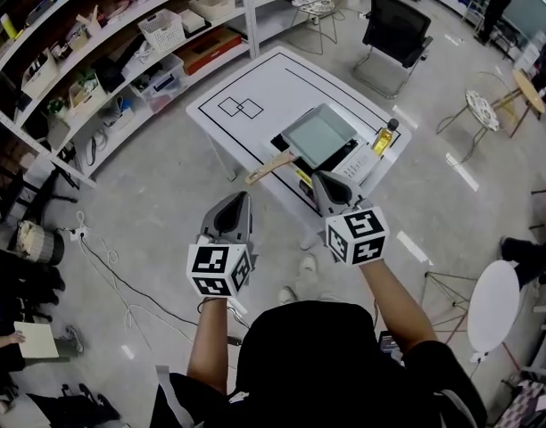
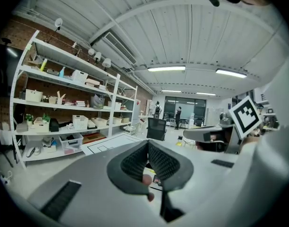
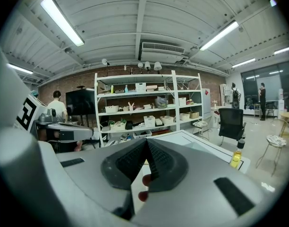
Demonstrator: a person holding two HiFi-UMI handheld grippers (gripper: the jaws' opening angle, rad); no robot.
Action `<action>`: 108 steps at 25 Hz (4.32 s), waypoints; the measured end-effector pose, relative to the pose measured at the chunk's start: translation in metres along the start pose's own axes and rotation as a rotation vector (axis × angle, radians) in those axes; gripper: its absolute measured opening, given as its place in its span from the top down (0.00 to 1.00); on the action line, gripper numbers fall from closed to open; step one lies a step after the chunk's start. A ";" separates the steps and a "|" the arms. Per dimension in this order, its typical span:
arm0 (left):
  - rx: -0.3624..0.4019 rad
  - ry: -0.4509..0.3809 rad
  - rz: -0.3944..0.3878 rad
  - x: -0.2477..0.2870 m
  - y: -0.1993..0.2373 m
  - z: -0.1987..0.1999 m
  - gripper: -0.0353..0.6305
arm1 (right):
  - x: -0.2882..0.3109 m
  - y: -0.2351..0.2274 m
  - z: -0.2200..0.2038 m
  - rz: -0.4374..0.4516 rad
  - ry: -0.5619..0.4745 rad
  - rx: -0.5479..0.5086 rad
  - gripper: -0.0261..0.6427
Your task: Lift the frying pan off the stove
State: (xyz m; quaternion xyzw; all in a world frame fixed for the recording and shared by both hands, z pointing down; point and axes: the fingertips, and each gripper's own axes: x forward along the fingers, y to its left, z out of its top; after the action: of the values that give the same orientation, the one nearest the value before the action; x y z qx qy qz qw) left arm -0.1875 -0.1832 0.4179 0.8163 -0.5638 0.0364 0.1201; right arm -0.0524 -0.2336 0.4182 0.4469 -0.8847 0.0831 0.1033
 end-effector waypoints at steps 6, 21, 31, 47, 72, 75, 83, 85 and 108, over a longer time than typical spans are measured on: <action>0.000 0.020 0.002 0.025 0.006 0.000 0.93 | 0.020 -0.015 0.005 0.015 -0.003 0.006 0.96; 0.044 0.086 -0.002 0.104 0.013 -0.002 0.93 | 0.070 -0.073 0.014 0.027 -0.001 0.019 0.96; 0.011 0.161 -0.009 0.147 0.029 -0.013 0.93 | 0.097 -0.106 0.010 0.025 0.024 0.024 0.96; 0.057 0.382 -0.060 0.198 0.039 -0.053 0.75 | 0.134 -0.132 0.000 0.039 0.068 0.051 0.96; 0.293 0.819 -0.350 0.225 0.018 -0.147 0.55 | 0.154 -0.159 -0.008 0.013 0.102 0.086 0.96; 0.301 0.847 -0.365 0.228 0.016 -0.156 0.55 | 0.155 -0.159 -0.009 0.015 0.103 0.086 0.96; 0.350 0.930 -0.367 0.232 0.020 -0.175 0.55 | 0.152 -0.161 -0.009 0.018 0.102 0.084 0.96; 0.364 0.948 -0.359 0.233 0.023 -0.180 0.55 | 0.152 -0.162 -0.010 0.016 0.105 0.088 0.96; 0.469 1.088 -0.384 0.228 0.024 -0.202 0.79 | 0.149 -0.168 -0.013 0.003 0.113 0.097 0.96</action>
State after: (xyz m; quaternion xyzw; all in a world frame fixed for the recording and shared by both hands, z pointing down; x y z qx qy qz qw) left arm -0.1117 -0.3516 0.6619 0.7722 -0.2420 0.5479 0.2120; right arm -0.0014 -0.4442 0.4781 0.4446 -0.8731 0.1509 0.1310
